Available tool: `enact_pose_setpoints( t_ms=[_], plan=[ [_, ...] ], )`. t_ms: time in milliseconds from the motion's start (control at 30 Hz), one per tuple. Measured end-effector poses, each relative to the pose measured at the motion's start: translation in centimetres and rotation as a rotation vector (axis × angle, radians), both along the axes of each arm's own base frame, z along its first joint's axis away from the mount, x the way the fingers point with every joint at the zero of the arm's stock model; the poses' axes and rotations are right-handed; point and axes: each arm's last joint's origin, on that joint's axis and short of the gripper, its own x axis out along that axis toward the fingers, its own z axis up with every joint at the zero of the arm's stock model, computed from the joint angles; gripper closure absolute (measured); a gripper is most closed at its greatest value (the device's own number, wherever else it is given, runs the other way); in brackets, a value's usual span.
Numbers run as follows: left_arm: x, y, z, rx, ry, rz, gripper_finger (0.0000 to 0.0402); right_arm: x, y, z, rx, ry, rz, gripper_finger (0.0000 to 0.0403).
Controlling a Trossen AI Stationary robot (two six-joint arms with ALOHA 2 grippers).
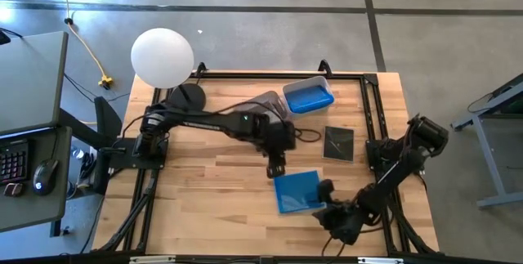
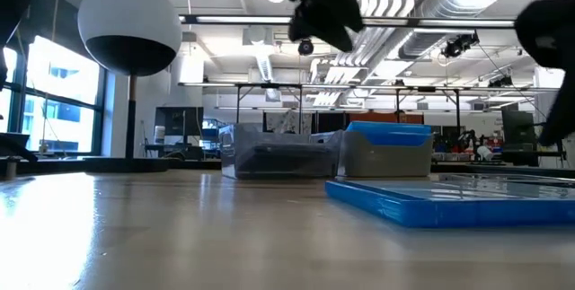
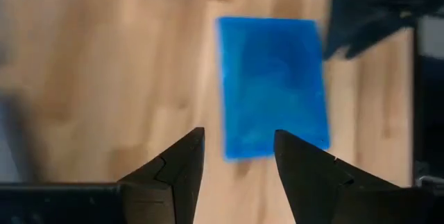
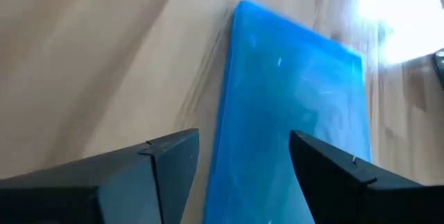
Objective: Pick & place jewel cases by type
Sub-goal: Put the blue CD case into the white bin
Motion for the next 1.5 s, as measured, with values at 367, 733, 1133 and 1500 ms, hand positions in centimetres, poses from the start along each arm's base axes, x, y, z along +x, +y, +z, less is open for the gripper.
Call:
enact_pose_setpoints(
  t_ms=[367,733,1133,1500],
  plan=[
    [2.9,-0.6,-10.5,-0.248,-0.067,0.068,0.0229,-0.3,-0.5,-3.1,-0.106,0.054,-0.019,0.0183],
    [4.0,-0.3,-15.8,-0.314,0.031,0.197,0.0229,-0.1,-0.9,-3.2,-0.123,0.062,-0.031,0.0183],
    [4.3,-1.9,-16.7,-0.482,0.082,0.144,0.0229,0.6,-2.0,-3.3,-0.258,0.055,-0.019,0.0183],
    [4.7,-3.0,-16.1,-0.579,0.071,0.045,0.0229,0.9,-2.8,-3.3,-0.354,0.029,-0.046,0.0183]
  ],
)
